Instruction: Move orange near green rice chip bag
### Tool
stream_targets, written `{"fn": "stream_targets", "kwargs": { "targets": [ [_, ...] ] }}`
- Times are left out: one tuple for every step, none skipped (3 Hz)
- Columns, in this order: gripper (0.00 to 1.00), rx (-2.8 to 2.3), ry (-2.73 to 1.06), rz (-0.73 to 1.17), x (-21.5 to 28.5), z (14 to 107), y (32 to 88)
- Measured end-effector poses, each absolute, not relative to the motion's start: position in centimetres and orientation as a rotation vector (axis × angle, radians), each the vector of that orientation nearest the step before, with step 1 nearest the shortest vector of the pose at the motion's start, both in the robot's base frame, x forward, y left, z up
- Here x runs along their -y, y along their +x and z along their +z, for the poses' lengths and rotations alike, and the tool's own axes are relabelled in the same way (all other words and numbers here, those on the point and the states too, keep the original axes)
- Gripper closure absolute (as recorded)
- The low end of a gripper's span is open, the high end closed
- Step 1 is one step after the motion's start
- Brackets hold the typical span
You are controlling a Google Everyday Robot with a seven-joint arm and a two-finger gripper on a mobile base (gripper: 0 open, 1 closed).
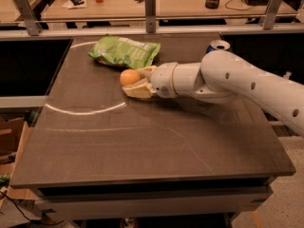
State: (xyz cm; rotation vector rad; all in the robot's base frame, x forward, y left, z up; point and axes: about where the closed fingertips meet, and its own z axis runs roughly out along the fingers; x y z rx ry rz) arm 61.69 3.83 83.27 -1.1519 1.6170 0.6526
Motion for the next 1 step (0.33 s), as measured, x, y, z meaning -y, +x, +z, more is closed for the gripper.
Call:
{"fn": "stream_targets", "kwargs": {
  "targets": [
    [0.81, -1.614, -1.156, 0.656, -4.2, 83.31, 61.6]
  ]
}}
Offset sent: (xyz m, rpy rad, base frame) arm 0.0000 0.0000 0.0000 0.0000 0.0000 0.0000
